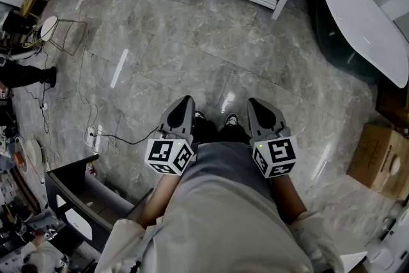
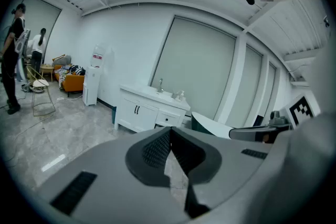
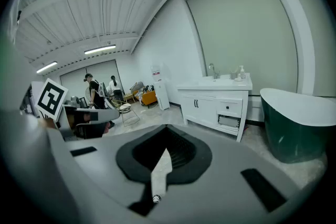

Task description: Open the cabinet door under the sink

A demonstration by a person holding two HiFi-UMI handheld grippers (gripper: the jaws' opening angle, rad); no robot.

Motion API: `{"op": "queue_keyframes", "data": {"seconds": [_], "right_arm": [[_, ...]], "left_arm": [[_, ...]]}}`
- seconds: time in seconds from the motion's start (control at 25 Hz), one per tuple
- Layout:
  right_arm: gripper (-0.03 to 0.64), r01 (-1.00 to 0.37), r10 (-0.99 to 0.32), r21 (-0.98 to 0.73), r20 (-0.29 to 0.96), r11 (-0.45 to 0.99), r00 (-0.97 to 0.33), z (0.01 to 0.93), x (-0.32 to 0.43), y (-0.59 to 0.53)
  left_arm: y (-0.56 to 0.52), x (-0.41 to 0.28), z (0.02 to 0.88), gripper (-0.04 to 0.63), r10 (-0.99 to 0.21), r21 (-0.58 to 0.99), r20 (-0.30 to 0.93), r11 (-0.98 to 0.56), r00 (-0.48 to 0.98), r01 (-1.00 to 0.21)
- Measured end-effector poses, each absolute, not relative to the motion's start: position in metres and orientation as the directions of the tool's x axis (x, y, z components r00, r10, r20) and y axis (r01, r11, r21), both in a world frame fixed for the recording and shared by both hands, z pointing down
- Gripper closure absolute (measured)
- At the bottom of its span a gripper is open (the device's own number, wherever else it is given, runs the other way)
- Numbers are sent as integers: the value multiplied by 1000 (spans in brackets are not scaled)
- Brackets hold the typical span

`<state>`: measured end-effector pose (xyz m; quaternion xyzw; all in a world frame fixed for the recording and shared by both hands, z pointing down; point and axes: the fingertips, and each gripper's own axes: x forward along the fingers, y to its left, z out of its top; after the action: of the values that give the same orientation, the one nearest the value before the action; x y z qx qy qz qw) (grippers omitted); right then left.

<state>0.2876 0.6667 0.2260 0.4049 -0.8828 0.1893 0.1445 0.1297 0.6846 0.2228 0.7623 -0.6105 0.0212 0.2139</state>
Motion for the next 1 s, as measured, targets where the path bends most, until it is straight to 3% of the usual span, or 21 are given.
{"op": "queue_keyframes", "data": {"seconds": [0.36,0.6,1.0], "right_arm": [[607,-764,-665,-216,387,608,-639,231,286,666],[607,-683,-589,-332,348,650,-730,226,266,659],[607,-716,-628,-321,345,620,-698,217,234,577]], "left_arm": [[694,128,233,595,-915,313,337,-116,224,-943],[688,118,232,595,-925,343,307,-113,225,-932],[617,85,236,595,-914,380,306,-138,265,-915]]}}
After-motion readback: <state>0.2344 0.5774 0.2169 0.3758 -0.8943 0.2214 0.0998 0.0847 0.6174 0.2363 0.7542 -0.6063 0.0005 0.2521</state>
